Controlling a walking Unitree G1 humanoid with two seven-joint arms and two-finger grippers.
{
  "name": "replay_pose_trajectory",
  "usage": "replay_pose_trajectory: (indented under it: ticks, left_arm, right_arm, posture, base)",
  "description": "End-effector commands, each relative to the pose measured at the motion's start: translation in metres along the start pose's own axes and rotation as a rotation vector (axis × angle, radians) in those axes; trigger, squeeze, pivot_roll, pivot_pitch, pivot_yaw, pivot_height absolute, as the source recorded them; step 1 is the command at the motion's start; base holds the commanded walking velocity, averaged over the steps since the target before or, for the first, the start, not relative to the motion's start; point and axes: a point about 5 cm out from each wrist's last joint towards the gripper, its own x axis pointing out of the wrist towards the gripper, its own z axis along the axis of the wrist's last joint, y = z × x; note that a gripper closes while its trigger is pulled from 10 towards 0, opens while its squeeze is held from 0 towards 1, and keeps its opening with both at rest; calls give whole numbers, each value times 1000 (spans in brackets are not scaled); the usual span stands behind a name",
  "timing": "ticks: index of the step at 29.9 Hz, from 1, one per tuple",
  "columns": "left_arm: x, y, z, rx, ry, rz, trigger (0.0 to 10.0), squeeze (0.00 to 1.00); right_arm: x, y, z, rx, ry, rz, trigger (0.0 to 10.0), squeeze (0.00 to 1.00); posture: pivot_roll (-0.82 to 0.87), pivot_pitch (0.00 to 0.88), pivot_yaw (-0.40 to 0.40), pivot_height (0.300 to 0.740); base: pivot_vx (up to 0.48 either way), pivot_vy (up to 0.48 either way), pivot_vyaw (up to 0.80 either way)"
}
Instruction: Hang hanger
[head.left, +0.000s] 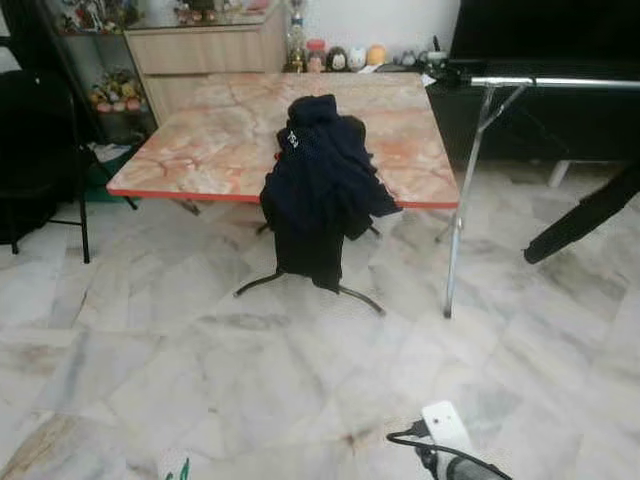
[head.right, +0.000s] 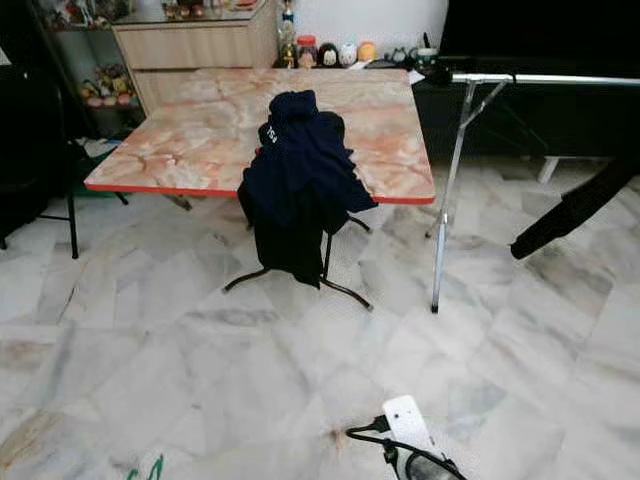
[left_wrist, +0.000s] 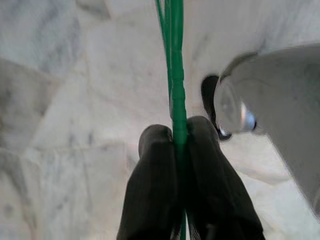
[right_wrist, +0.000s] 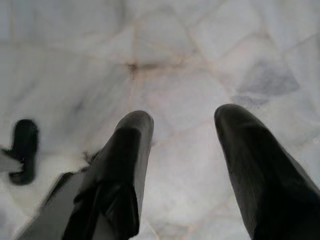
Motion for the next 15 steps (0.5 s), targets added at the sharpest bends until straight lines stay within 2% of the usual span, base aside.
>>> replay_pose_trajectory:
  ticks: [1,7,15]
  left_arm:
    - [0,-5,-1,2,-1,-15,10000,0]
    - [1,-14,2,0,-5,-23,10000,0]
    - [0,-13,-2,-8,3,-21,10000,0]
  right_arm:
    - [-1,-2,-6,-31,15,6,10000,0]
    - [-1,1,-8,-57,17,13,10000,0]
    - [-2,0,-9,-34,14,9,10000,0]
  posture:
    - [-111,0,28,740]
    - [-117,0,29,740]
    - [-112,0,25,740]
  base:
    - [0,-401,0]
    - [0,-402,0]
    - [0,-402,0]
